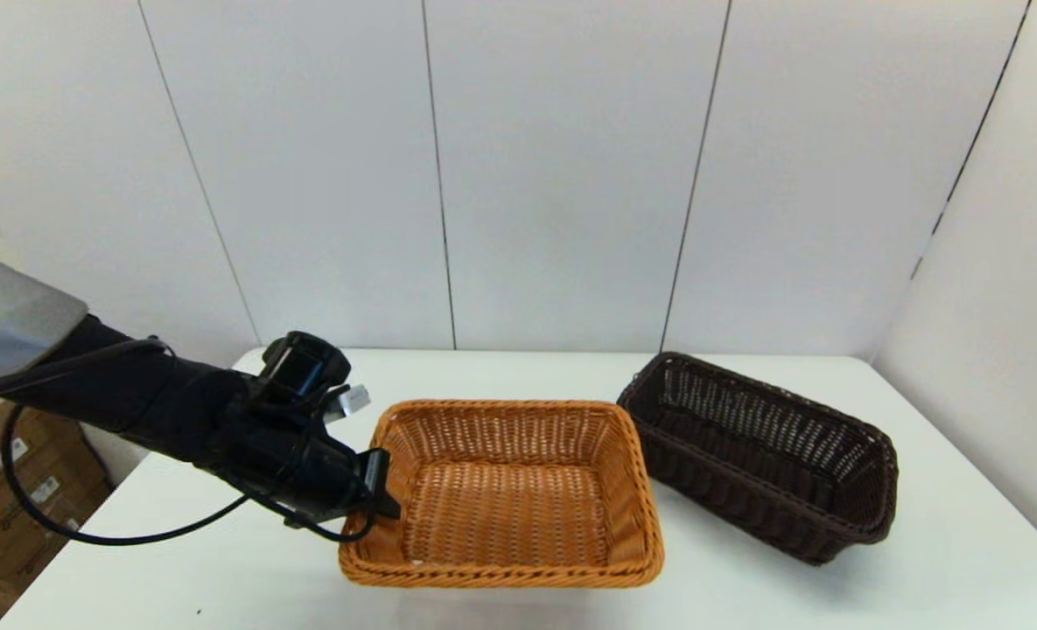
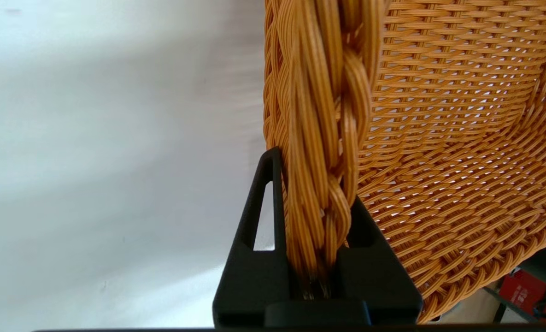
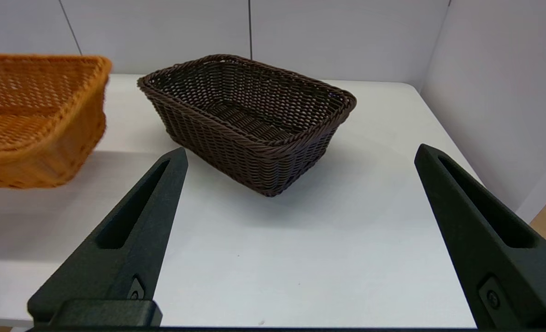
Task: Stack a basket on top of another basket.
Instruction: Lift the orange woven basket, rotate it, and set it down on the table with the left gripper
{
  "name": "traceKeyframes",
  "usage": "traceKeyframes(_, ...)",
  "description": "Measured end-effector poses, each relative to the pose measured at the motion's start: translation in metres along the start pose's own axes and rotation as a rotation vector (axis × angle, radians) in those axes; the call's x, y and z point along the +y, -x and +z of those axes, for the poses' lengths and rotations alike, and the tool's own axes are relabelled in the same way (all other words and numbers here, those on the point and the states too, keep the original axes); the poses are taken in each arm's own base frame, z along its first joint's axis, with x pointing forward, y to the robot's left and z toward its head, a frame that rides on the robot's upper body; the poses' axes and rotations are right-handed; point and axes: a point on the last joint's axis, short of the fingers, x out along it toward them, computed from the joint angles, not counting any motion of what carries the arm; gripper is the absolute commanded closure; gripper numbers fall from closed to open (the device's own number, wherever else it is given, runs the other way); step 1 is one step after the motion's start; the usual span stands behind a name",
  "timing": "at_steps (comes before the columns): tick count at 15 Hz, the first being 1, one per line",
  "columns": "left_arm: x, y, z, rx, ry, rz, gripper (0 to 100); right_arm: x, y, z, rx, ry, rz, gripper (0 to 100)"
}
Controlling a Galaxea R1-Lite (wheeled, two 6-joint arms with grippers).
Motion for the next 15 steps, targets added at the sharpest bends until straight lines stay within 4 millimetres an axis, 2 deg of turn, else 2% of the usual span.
traceKeyframes(3, 0.002, -0.01, 0.003, 0.019, 0.009, 0.008, 100, 0.0, 0.0, 0.0, 0.0, 0.0, 0.0, 0)
traceKeyframes(15, 0.004, -0.028, 0.013, 0.047, 0.048, 0.019, 100, 0.0, 0.0, 0.0, 0.0, 0.0, 0.0, 0)
